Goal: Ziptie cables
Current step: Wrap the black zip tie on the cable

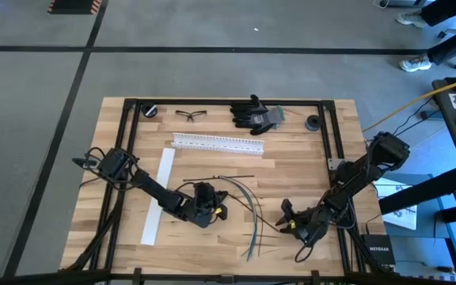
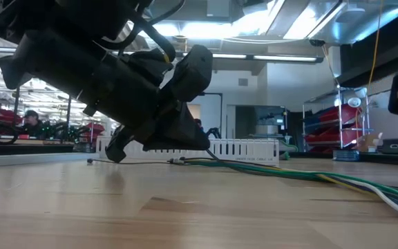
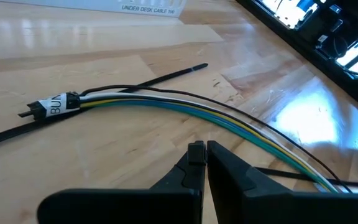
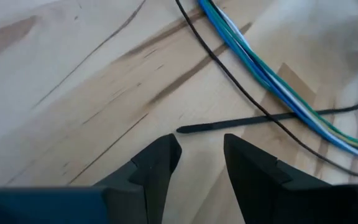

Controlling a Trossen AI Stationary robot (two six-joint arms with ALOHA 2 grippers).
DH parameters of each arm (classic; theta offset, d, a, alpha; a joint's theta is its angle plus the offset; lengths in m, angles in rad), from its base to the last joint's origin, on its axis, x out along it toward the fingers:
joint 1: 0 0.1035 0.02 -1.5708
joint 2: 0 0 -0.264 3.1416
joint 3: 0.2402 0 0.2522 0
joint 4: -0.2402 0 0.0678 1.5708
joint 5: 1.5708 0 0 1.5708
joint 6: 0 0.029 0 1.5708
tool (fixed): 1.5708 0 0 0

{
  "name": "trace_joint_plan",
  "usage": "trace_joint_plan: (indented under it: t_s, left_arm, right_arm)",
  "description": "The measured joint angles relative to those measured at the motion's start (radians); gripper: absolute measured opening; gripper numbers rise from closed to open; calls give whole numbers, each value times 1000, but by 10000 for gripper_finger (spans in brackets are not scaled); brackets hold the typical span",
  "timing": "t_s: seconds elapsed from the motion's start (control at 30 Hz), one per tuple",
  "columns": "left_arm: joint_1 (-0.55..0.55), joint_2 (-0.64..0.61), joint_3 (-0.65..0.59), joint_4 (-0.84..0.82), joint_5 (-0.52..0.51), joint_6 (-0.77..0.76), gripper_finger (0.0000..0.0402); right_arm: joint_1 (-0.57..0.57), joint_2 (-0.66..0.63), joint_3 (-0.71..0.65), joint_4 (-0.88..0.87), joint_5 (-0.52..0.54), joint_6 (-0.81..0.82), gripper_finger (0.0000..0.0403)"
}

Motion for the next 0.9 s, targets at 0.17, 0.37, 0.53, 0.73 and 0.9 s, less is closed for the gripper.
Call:
trace_joint_plan:
  t_s: [0.17, 0.37, 0.53, 0.73, 0.9]
  left_arm:
    - [-12, 0, 0, 2, -1, 25, 0]
    - [-25, 0, 0, 59, -13, 144, 0]
    - [-25, 0, 0, 141, -46, 283, 0]
    - [-25, 0, 0, 138, -64, 319, 0]
    - [-24, 0, 0, 146, -76, 368, 0]
  right_arm:
    - [-28, 1, -2, 19, -2, -76, 140]
    - [-43, 31, -3, 99, 4, -76, 140]
    - [-43, 72, 0, 148, -2, -53, 140]
    - [-44, 79, -1, 186, 3, -71, 140]
    - [-51, 79, -1, 183, 1, -72, 140]
